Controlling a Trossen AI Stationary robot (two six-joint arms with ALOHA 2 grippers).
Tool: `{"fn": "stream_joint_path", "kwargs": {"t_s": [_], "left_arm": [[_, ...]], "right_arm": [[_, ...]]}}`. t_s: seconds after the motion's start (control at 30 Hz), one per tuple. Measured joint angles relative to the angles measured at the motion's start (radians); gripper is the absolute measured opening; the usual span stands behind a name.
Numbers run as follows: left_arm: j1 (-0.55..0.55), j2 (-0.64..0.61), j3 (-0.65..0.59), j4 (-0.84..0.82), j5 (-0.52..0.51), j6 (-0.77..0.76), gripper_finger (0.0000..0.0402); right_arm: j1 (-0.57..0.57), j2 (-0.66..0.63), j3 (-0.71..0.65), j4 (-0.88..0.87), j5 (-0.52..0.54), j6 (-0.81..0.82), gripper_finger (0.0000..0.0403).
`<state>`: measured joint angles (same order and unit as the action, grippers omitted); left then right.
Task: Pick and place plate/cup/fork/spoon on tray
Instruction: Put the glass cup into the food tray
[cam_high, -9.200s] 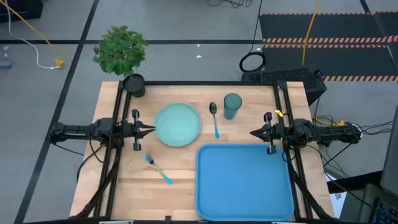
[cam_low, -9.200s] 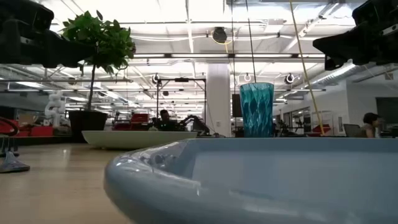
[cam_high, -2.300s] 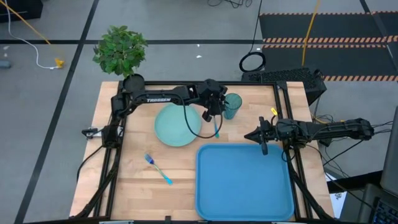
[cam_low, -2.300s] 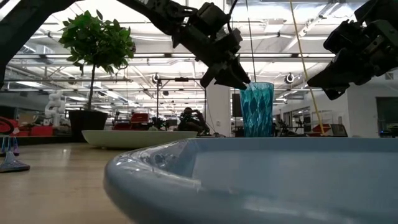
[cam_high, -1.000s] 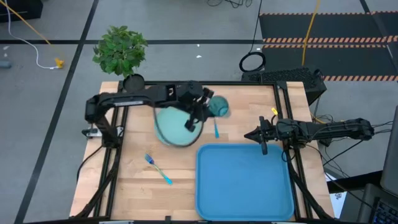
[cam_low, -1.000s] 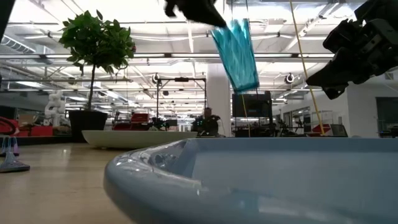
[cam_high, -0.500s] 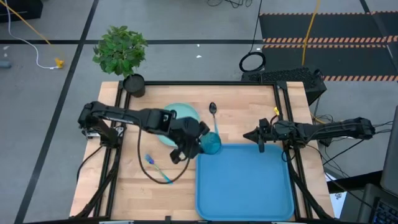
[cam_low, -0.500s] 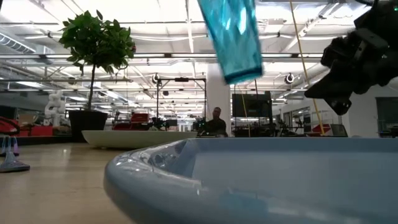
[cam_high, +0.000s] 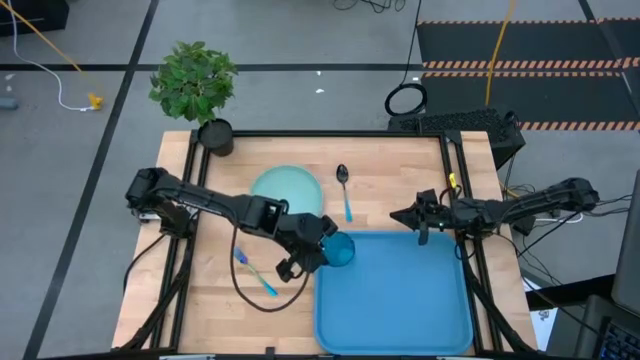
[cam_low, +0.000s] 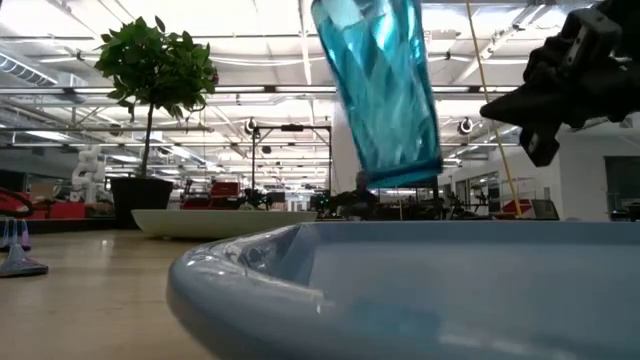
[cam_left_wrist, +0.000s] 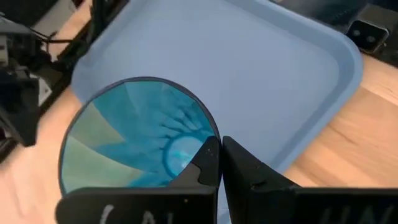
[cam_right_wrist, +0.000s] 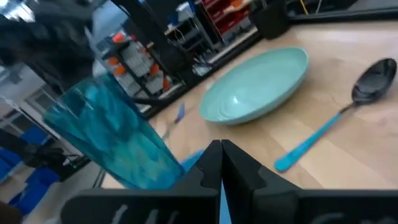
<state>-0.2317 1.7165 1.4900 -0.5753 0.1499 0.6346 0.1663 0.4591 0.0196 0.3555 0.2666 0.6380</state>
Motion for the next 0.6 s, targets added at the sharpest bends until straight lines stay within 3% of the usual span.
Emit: {"fn": "stream_joint_path", "kwargs": {"t_s": [0.43,0.6], "left_arm": [[0.000,0.000,-0.152,0.110,-0.032,-0.020,0.0007],[0.009,0.000,-0.168,0.119,-0.097,-0.018,0.0006]], "right_arm": [[0.015,0.054,0.068,0.029,0.051,-0.113,0.0000],[0.015,0.075,0.080,0.039,0.051,-0.135,0.0000]]}}
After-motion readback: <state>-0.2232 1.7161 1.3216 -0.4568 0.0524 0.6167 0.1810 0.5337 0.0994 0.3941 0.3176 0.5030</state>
